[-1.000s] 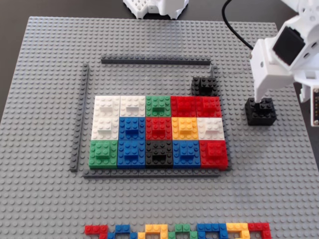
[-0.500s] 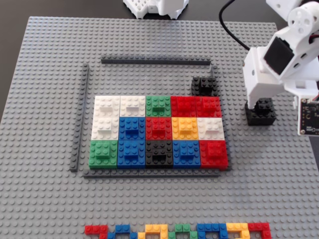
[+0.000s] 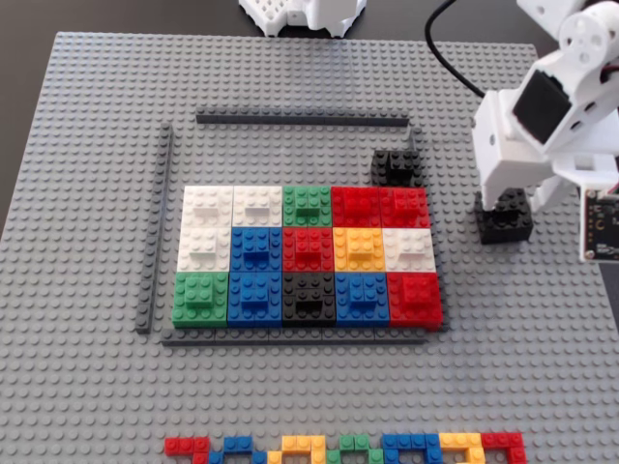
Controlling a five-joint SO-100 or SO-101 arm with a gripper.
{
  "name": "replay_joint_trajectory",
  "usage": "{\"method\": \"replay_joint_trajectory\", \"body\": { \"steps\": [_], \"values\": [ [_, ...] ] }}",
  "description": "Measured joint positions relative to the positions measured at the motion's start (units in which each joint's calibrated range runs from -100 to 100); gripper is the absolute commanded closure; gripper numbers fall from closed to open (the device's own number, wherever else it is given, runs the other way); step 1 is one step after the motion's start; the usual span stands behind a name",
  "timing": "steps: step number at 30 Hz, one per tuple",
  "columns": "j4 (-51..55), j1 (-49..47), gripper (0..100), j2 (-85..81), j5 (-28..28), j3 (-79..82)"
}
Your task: Grab the cube and place it into the grid
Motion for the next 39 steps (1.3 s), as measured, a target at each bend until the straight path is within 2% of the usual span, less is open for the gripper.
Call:
{"method": "replay_joint_trajectory", "body": {
  "steps": [4,24,31,39],
  "values": [
    [0.24,-0.15,94,-0.08,0.0,-0.09],
    [3.22,-0.51,97,-1.36,0.0,-2.21],
    [4.88,-1.75,97,-11.79,0.78,-0.88],
    [5.57,0.87,97,-30.96,3.71,11.83]
  ]
}}
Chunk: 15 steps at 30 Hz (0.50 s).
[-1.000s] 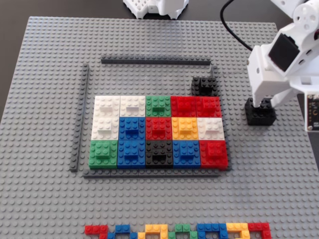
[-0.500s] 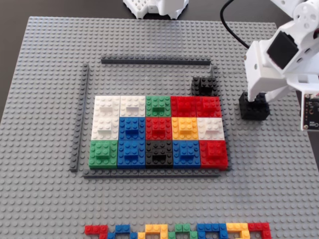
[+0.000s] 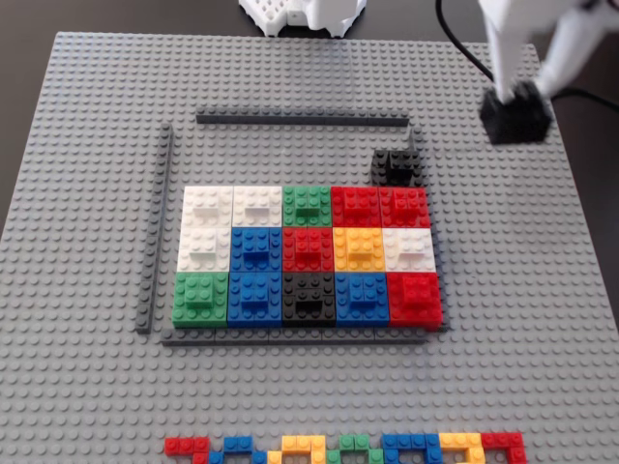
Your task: Grab the cube and place it into the grid
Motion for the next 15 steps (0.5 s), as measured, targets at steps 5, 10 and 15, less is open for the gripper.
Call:
{"method": "replay_joint_trajectory", "body": {
  "steps": [5,10,15],
  "values": [
    [-0.59,5.69,97,-12.04,3.03,10.94],
    [-1.76,12.83,97,-20.95,6.59,21.62],
    [-3.32,18.37,97,-27.14,10.06,32.04]
  ]
}}
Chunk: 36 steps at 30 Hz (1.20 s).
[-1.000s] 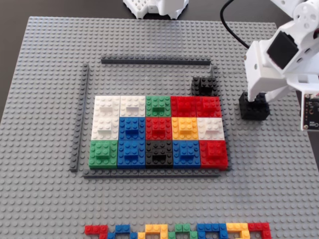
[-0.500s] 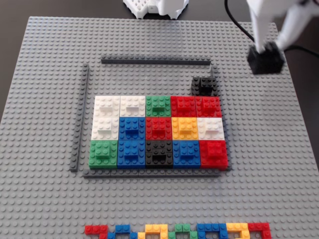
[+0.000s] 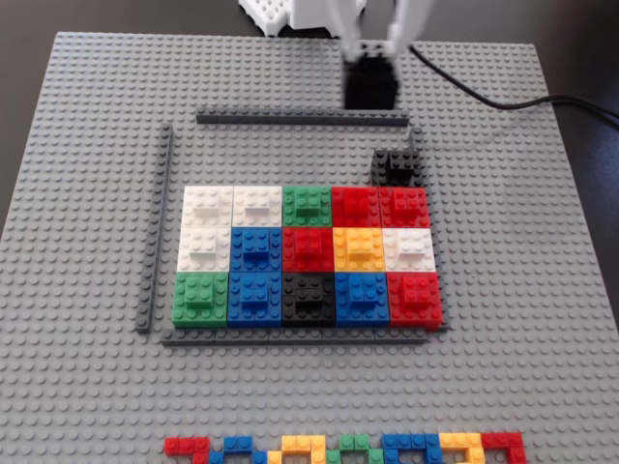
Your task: Grab the cube and place it into the grid
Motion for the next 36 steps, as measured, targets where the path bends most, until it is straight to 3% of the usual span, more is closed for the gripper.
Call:
{"method": "replay_joint_trajectory", "body": {
  "steps": [12,36],
  "values": [
    [-5.67,4.89,98,-5.68,3.42,20.83],
    [-11.48,1.53,98,9.67,1.66,19.24]
  ]
}}
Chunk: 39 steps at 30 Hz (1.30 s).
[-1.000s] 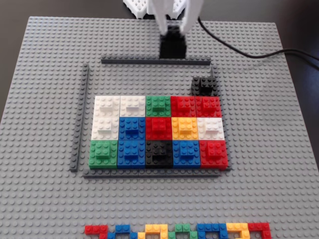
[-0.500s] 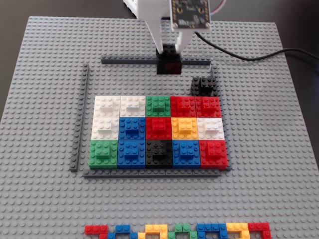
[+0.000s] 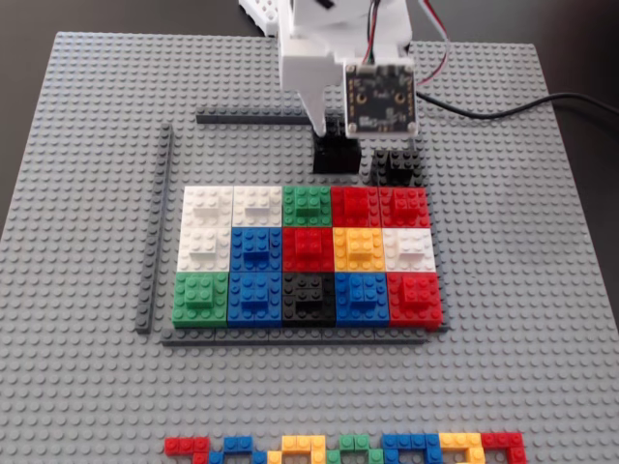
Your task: Grab the cube and place it into the grid
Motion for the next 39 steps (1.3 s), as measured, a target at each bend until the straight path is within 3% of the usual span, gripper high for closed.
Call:
{"method": "replay_joint_trajectory", "body": {
  "steps": [39],
  "values": [
    [-2.3,-1.9,97,6.62,-0.98,-3.62]
  ]
}}
